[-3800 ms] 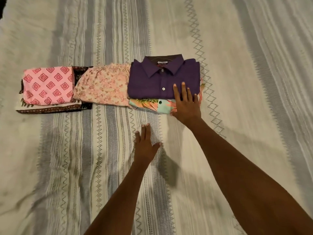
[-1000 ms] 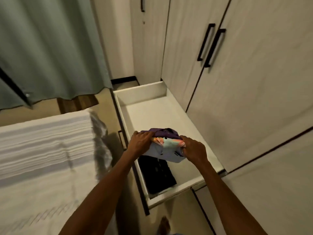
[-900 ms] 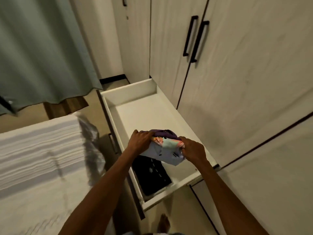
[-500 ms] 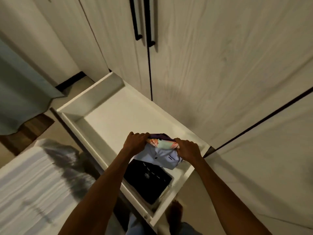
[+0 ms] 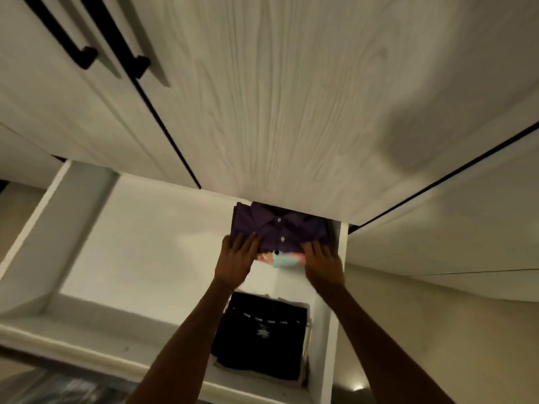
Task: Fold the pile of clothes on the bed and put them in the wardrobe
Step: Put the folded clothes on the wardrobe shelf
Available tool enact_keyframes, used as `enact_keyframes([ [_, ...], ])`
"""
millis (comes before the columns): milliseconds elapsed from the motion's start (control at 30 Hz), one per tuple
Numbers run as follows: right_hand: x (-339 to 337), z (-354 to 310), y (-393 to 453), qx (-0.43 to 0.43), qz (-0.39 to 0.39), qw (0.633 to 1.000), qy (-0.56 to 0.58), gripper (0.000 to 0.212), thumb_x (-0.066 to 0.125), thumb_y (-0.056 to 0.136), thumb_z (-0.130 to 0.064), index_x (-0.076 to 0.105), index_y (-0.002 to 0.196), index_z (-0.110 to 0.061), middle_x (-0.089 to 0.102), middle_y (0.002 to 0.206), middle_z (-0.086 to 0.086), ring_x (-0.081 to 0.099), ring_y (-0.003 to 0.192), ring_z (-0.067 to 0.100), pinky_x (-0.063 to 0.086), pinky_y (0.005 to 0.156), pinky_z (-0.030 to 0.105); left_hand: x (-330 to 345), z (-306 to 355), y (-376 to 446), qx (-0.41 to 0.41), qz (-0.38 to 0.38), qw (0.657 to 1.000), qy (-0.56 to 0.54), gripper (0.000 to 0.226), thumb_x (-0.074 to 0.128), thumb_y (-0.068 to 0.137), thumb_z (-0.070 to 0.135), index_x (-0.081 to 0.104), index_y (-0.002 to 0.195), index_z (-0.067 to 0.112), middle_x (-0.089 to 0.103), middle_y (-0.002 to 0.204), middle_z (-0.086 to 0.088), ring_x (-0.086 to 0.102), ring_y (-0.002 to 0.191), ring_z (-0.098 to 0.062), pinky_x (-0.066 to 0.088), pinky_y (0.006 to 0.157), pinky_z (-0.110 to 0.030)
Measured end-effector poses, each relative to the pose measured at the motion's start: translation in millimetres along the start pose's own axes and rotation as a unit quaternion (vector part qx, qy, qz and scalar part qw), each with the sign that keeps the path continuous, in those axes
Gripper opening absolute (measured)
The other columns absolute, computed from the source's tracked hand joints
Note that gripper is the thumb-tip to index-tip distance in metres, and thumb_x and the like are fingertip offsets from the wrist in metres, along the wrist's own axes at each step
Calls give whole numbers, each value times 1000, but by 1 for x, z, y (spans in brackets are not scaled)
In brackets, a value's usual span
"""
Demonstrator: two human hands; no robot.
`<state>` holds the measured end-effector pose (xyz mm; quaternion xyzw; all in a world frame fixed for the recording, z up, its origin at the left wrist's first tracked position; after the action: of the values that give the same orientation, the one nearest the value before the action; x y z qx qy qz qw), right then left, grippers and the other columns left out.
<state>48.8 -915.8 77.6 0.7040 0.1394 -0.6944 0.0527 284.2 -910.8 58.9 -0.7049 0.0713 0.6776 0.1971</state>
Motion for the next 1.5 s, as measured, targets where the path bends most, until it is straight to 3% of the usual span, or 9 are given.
enact_keyframes([
  [200, 113, -23, -44, 30, -242, 970, 6, 64, 87, 53, -18, 70, 115, -14, 70, 110, 12, 71, 76, 34, 59, 56, 44, 122, 24, -36, 8, -183, 982, -46, 61, 62, 66, 17, 67, 127, 15, 71, 121, -7, 70, 104, -34, 55, 77, -61],
  [333, 141, -26, -59, 55, -278, 958, 45, 90, 94, 48, -42, 65, 129, -17, 64, 130, 13, 69, 100, 37, 58, 74, 54, 139, 28, -49, -32, -191, 976, -98, 88, 88, 59, 23, 56, 141, 18, 57, 142, -3, 61, 122, -33, 50, 91, -59],
  [467, 125, -25, -58, 46, -253, 964, 69, 87, 77, 65, -62, 58, 138, -19, 57, 141, 10, 59, 121, 35, 54, 87, 53, 124, 30, -45, -23, -184, 976, -116, 75, 73, 73, 42, 55, 140, 15, 56, 143, -9, 57, 126, -36, 48, 95, -60],
  [567, 117, -32, -62, 39, -255, 961, 101, 72, 70, 81, -41, 48, 145, -17, 47, 148, 13, 51, 128, 38, 49, 97, 53, 111, 32, -49, -49, -176, 972, -151, 58, 50, 82, 33, 56, 136, 15, 57, 137, -10, 59, 120, -36, 52, 91, -51],
  [700, 112, -36, -65, 51, -300, 946, 110, 82, 62, 91, -25, 17, 158, -23, 20, 161, 9, 37, 139, 36, 40, 109, 48, 111, 34, -56, -79, -175, 957, -217, 62, 68, 79, 20, 54, 139, 20, 57, 138, -4, 60, 118, -34, 53, 89, -46],
  [933, 75, -44, -52, 38, -272, 952, 135, 68, 54, 96, -30, 22, 155, -22, 28, 156, 5, 41, 134, 35, 42, 106, 49, 66, 40, -69, -159, -106, 944, -268, 42, 55, 91, 20, 54, 133, 19, 58, 134, -3, 56, 121, -29, 43, 100, -40],
  [1167, 32, -53, -64, -78, -230, 959, 145, 63, 52, 97, -33, 29, 155, -21, 32, 157, 4, 36, 141, 28, 39, 108, 45, 16, 58, -116, -281, -21, 911, -301, 47, 42, 95, 34, 52, 134, 9, 58, 134, -11, 56, 122, -33, 44, 100, -43],
  [1233, 18, -56, -68, -140, -218, 959, 117, 65, 52, 98, -35, 27, 156, -18, 29, 160, 6, 29, 146, 29, 34, 112, 45, 0, 68, -133, -333, 18, 890, -311, 61, 32, 92, 45, 50, 137, 8, 57, 137, -13, 54, 124, -34, 42, 101, -45],
  [1500, -33, -77, -100, -343, -184, 919, 68, 66, 38, 102, -52, 22, 158, -20, 24, 163, 5, 19, 150, 36, 22, 117, 55, -41, 136, -219, -542, 129, 780, -286, 65, 33, 98, 55, 45, 144, 10, 52, 144, -13, 49, 131, -34, 37, 110, -50],
])
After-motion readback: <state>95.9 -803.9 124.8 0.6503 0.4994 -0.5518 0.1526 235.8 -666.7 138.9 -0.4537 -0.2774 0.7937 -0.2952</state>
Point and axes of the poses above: each hand's wrist, its own y-axis towards the middle knuckle, its own x-axis out of the palm, z = x × y, the point moved 3 cm from there along y, towards the middle knuckle
